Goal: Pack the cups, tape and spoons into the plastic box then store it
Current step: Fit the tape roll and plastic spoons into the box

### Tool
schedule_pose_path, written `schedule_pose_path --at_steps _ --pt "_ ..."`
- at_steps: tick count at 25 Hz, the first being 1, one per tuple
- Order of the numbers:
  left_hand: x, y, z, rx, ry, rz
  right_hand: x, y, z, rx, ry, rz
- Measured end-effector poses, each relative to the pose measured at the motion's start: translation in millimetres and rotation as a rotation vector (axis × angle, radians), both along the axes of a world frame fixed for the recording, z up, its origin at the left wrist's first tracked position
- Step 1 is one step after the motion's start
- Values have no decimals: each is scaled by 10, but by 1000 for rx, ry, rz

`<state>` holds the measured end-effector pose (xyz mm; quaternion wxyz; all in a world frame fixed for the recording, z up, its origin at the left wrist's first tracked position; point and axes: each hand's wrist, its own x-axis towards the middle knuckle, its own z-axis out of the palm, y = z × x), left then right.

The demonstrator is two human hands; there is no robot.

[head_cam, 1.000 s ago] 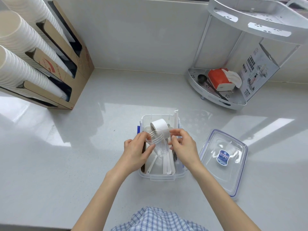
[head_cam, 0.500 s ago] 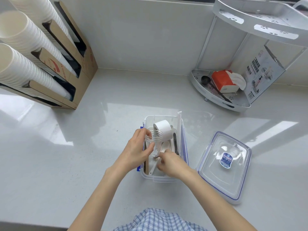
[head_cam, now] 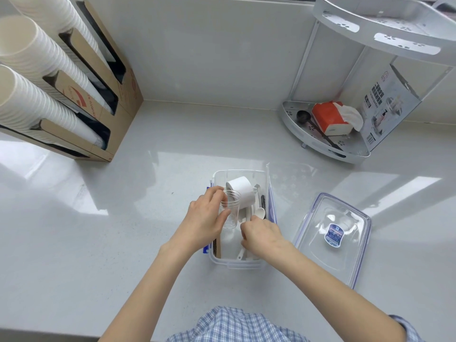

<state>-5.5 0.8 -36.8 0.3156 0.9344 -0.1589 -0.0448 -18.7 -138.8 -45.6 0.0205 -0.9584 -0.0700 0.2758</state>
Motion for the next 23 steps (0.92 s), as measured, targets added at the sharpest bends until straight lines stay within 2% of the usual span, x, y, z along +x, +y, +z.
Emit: schedule_pose_path --at_steps 3,6,15,18,21,23 --pt "15 -56 -14 92 -15 -54 -50 3 -2 -61 -34 51" --pt "38 -86 -3 105 -15 -84 -73 -2 -30 -84 -71 55" --pt "-24 -149 -90 130 -2 -130 -79 -45 54 2 -69 -72" --pt "-45 -159 -146 156 -7 -130 -59 -108 67 152 -106 -136" --pt "-61 -164 -202 207 -35 -137 -43 -236 72 499 -103 -230" --pt "-75 -162 -235 230 -60 -144 -27 -288 93 642 -82 -262"
